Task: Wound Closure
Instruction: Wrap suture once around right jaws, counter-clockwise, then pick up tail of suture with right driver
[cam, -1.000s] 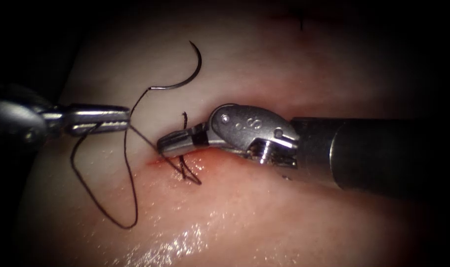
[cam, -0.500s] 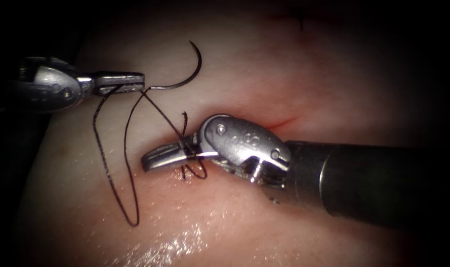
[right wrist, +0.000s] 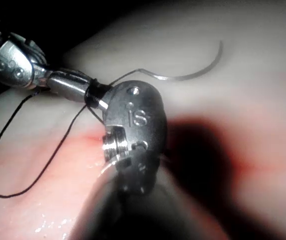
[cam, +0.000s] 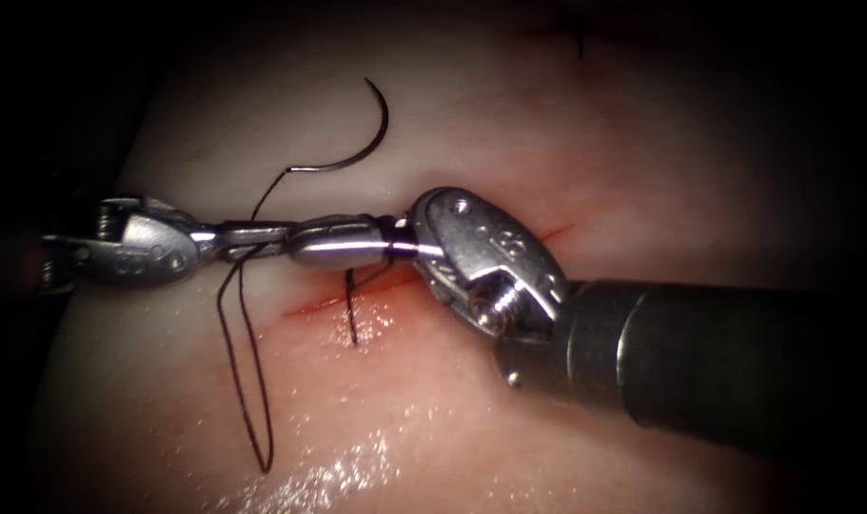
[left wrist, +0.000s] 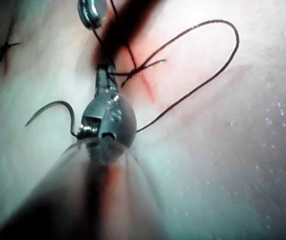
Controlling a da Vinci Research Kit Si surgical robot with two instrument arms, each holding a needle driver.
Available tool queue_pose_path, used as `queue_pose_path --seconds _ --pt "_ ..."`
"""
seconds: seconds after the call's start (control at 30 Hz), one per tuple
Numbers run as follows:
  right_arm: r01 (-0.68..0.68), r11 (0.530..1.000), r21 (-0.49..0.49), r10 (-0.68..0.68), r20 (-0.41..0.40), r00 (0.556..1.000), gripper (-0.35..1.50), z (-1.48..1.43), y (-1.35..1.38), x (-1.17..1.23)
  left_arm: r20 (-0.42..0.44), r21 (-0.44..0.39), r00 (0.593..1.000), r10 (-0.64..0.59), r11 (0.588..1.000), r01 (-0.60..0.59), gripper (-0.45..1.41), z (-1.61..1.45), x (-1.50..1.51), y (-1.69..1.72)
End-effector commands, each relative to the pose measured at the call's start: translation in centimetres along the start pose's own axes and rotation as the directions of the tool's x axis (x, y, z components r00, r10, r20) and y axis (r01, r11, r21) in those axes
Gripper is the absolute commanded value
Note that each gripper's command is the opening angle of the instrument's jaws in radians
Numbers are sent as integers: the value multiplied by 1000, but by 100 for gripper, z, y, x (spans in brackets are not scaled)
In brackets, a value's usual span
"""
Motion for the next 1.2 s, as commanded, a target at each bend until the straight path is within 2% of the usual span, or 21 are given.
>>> queue_pose_path --seconds 0.03,0.1,0.13,0.17,0.2,0.23,0.27,0.3,0.33,0.4,0.5,0.53,0.6,0.7,0.73,0.8,0.83,0.97,1.1,1.2 --pt "-29 997 -75 29 -4 1000 -35 8 4 -5 -11 -1 1000 1 1000 -1 -45 12 1 8" --pt "-47 994 -103 46 -7 999 -35 8 4 -6 -15 -1 1000 -3 1000 3 -45 14 3 11" --pt "-70 988 -135 69 -13 998 -25 9 4 -6 -19 0 1000 -7 1000 7 -45 16 5 14" --pt "-139 969 -205 134 -35 990 -5 9 4 -8 -30 1 1000 -4 1000 4 -45 22 11 21" --pt "-139 969 -205 134 -35 990 -5 9 4 -8 -30 1 1000 -4 1000 4 -45 22 11 21" --pt "-155 957 -246 151 -35 988 4 8 4 -9 -32 0 999 -2 1000 2 -45 25 13 24" --pt "-215 915 -341 215 -37 976 22 7 4 -9 -43 -6 999 -7 1000 6 -45 32 20 29" --pt "-206 886 -416 223 -9 975 34 6 4 -10 -50 -7 999 -6 1000 5 -45 39 26 32" --pt "-206 886 -416 223 -9 975 34 6 4 -10 -50 -7 999 -6 1000 5 -45 39 26 32" --pt "-196 849 -490 232 13 973 64 5 6 -11 -59 -5 998 -5 1000 4 -45 47 33 37" --pt "-210 791 -574 261 6 965 67 3 8 -15 -66 -4 998 -2 1000 2 -45 52 37 41" --pt "-210 791 -574 261 6 965 67 3 8 -15 -66 -4 998 -2 1000 2 -45 52 37 41" --pt "-225 759 -611 285 2 958 66 1 10 -19 -65 -10 998 1 1000 -2 -45 56 39 44" --pt "-204 713 -670 290 17 957 74 -2 16 -30 -64 -16 998 1 1000 -2 -45 60 38 50" --pt "-204 713 -670 290 17 957 74 -2 16 -30 -64 -16 998 1 1000 -2 -45 60 38 50" --pt "-172 688 -705 280 39 959 98 -6 23 -45 -64 -25 998 -1 1000 -1 -45 61 36 51" --pt "-172 688 -705 280 39 959 98 -6 23 -45 -64 -25 998 -1 1000 -1 -45 61 36 51" --pt "-150 655 -741 269 43 962 124 -12 31 -62 -59 -44 998 4 999 -7 -45 63 30 53" --pt "-146 639 -755 265 39 963 129 -17 32 -61 -58 -51 998 8 999 -11 -45 64 27 54" --pt "-232 597 -768 319 -38 947 113 -23 29 -63 -55 -59 998 0 998 -3 -45 65 26 58"
